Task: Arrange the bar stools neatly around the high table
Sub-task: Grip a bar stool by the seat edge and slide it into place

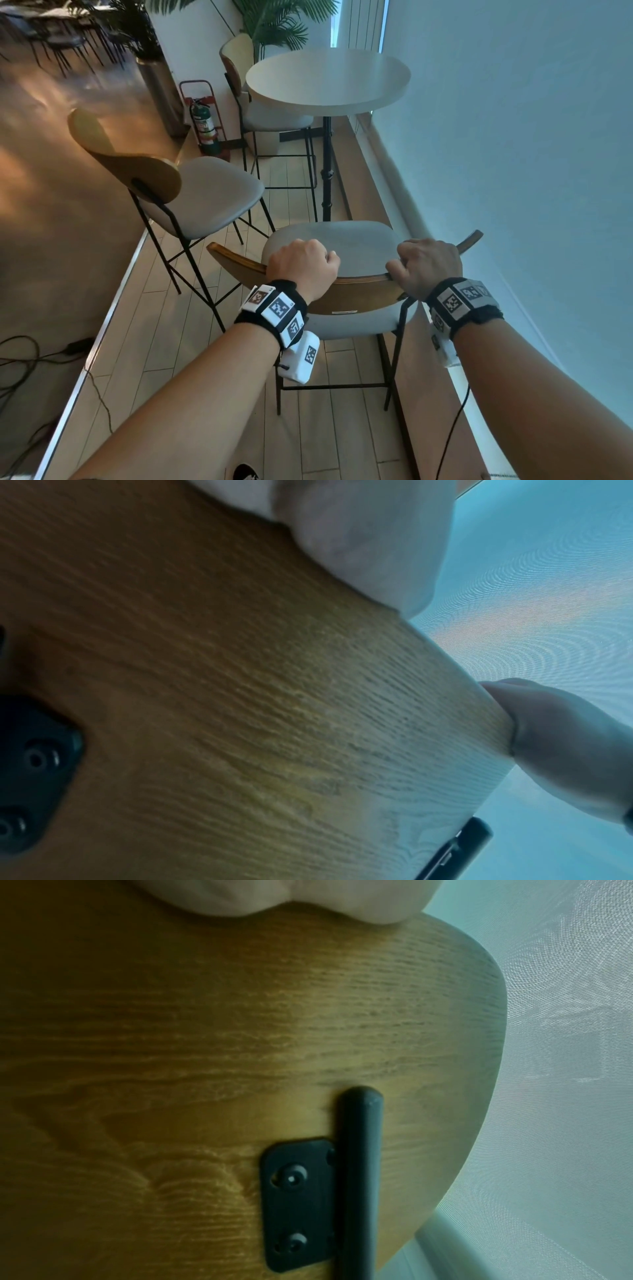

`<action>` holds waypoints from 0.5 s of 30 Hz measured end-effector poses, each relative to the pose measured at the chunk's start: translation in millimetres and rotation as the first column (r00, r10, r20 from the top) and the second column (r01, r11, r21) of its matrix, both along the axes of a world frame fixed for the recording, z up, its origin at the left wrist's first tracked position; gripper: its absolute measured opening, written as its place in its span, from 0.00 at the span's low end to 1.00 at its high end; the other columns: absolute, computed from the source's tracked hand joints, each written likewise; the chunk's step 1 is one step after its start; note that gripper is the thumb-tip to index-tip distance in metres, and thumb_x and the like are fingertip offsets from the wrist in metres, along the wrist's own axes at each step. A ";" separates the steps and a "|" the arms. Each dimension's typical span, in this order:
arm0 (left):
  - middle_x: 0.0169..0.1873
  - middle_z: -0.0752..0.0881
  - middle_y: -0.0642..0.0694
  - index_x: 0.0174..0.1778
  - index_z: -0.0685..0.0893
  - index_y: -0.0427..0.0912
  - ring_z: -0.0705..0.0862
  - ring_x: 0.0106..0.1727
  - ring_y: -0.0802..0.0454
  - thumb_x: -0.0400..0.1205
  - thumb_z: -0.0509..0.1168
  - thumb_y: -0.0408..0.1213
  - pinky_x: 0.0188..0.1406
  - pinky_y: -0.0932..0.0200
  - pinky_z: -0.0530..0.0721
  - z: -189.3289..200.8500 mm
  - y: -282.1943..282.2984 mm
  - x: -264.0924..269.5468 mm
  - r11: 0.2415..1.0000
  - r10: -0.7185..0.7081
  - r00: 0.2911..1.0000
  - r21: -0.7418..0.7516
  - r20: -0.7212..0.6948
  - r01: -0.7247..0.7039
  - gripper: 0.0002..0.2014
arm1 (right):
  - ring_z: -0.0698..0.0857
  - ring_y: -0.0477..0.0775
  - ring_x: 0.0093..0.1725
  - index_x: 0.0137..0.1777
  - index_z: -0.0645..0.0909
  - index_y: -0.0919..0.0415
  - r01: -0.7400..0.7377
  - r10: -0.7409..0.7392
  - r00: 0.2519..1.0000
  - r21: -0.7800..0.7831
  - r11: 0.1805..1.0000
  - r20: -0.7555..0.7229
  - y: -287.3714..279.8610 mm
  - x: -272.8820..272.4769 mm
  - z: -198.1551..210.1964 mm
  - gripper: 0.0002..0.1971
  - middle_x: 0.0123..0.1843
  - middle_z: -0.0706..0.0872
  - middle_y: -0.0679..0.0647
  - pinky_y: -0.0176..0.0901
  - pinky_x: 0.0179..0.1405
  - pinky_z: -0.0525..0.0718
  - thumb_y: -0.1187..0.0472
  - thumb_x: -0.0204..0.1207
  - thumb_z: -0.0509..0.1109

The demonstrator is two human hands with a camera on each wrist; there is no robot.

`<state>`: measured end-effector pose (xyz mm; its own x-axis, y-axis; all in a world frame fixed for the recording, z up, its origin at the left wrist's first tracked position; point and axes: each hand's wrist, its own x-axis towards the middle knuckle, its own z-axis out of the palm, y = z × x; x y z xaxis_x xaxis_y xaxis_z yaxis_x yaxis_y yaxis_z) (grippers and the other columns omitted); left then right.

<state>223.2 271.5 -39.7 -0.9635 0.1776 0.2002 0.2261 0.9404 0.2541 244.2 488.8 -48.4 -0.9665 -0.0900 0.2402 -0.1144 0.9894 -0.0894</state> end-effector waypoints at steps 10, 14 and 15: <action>0.18 0.74 0.51 0.20 0.73 0.45 0.74 0.22 0.51 0.85 0.58 0.52 0.25 0.62 0.65 -7.3 1.5 -6.9 0.999 -0.028 0.999 -0.017 -0.015 0.028 0.26 | 0.76 0.58 0.23 0.23 0.70 0.60 0.012 -0.012 1.000 -0.005 1.000 -0.005 4.8 -7.9 -2.6 0.21 0.23 0.72 0.51 0.45 0.26 0.78 0.46 0.70 0.53; 0.26 0.75 0.52 0.29 0.77 0.47 0.76 0.29 0.51 0.85 0.60 0.49 0.27 0.63 0.66 -5.7 -4.5 1.0 0.983 -0.154 0.976 0.073 -0.153 0.167 0.18 | 0.82 0.57 0.44 0.37 0.78 0.57 0.033 -0.036 0.993 -0.032 0.999 -0.114 5.1 -9.5 -12.4 0.21 0.45 0.83 0.53 0.49 0.48 0.77 0.42 0.76 0.54; 0.33 0.78 0.50 0.35 0.79 0.46 0.77 0.35 0.51 0.83 0.61 0.48 0.31 0.61 0.70 -5.3 -11.3 6.3 0.969 -0.213 0.949 0.078 -0.232 0.236 0.13 | 0.80 0.58 0.57 0.47 0.79 0.56 0.051 -0.063 0.984 -0.074 0.996 -0.168 5.9 -8.4 -15.7 0.19 0.59 0.81 0.56 0.51 0.60 0.72 0.41 0.77 0.57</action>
